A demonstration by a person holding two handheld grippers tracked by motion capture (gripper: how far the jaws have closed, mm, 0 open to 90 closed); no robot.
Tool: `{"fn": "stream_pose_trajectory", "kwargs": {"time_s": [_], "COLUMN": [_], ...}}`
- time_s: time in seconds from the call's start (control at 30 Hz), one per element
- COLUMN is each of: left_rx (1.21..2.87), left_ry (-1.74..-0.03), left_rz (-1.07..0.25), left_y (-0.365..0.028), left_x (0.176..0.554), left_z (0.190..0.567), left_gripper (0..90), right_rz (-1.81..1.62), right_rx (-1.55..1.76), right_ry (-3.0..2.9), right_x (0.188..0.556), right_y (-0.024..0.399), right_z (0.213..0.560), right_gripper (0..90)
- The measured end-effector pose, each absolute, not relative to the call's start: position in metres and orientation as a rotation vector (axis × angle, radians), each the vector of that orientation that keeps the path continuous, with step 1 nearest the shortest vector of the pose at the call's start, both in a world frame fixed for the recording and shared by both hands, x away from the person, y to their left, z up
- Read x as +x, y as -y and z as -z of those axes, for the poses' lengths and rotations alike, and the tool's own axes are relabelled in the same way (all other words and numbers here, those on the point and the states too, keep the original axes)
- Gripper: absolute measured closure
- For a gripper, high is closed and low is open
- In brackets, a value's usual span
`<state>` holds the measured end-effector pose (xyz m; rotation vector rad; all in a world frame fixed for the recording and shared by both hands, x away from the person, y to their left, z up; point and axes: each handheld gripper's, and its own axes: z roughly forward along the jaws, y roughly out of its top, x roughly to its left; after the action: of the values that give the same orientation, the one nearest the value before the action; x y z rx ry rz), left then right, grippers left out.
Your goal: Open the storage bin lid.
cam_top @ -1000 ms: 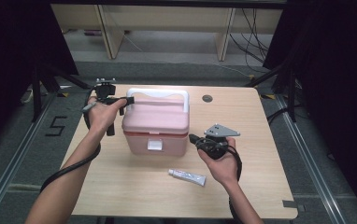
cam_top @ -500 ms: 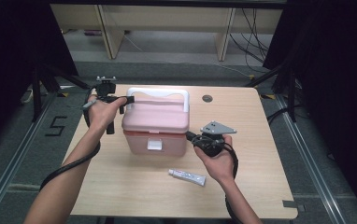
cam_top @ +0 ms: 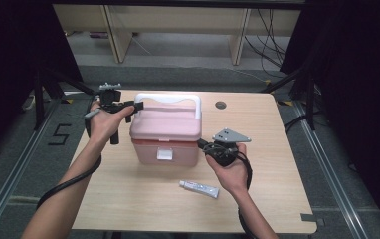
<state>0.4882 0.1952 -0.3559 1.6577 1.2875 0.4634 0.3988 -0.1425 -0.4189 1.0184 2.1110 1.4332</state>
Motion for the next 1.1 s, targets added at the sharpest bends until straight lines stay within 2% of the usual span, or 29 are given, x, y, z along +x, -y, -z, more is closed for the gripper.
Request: {"fn": "stream_pose_trajectory", "kwargs": {"time_s": [0.03,0.1,0.17,0.27,0.3,0.43,0.53,0.73,1.1], "left_rx": [1.654,1.657,1.627,1.624,1.619,1.620,1.607,1.602,1.609], "left_ry": [-1.271,-1.205,-1.186,-1.135,-1.139,-1.146,-1.135,-1.079,-1.071], "left_rz": [-0.498,-0.552,-0.533,-0.564,-0.565,-0.558,-0.546,-0.595,-0.549], "left_y": [-0.196,-0.200,-0.202,-0.208,-0.210,-0.214,-0.216,-0.223,-0.222], "left_x": [0.484,0.473,0.467,0.454,0.445,0.431,0.421,0.401,0.366], "left_z": [0.354,0.350,0.348,0.347,0.348,0.350,0.352,0.361,0.386], "left_gripper": [46.7,46.6,53.0,56.6,60.6,64.7,72.5,78.2,89.4], "right_rz": [-1.442,-1.426,-1.435,-1.435,-1.439,-1.439,-1.438,-1.436,-1.457], "right_rx": [1.026,1.022,1.045,1.041,1.007,1.055,1.057,1.044,1.056], "right_ry": [-2.106,-2.109,-2.122,-2.115,-2.100,-2.096,-2.094,-2.064,-2.015], "right_x": [0.399,0.399,0.398,0.398,0.400,0.399,0.401,0.403,0.409], "right_y": [0.142,0.143,0.142,0.143,0.143,0.143,0.143,0.143,0.139], "right_z": [0.419,0.417,0.417,0.417,0.417,0.416,0.415,0.413,0.403], "right_gripper": [90.0,90.0,90.0,90.0,90.0,90.0,90.0,90.0,90.0]}}
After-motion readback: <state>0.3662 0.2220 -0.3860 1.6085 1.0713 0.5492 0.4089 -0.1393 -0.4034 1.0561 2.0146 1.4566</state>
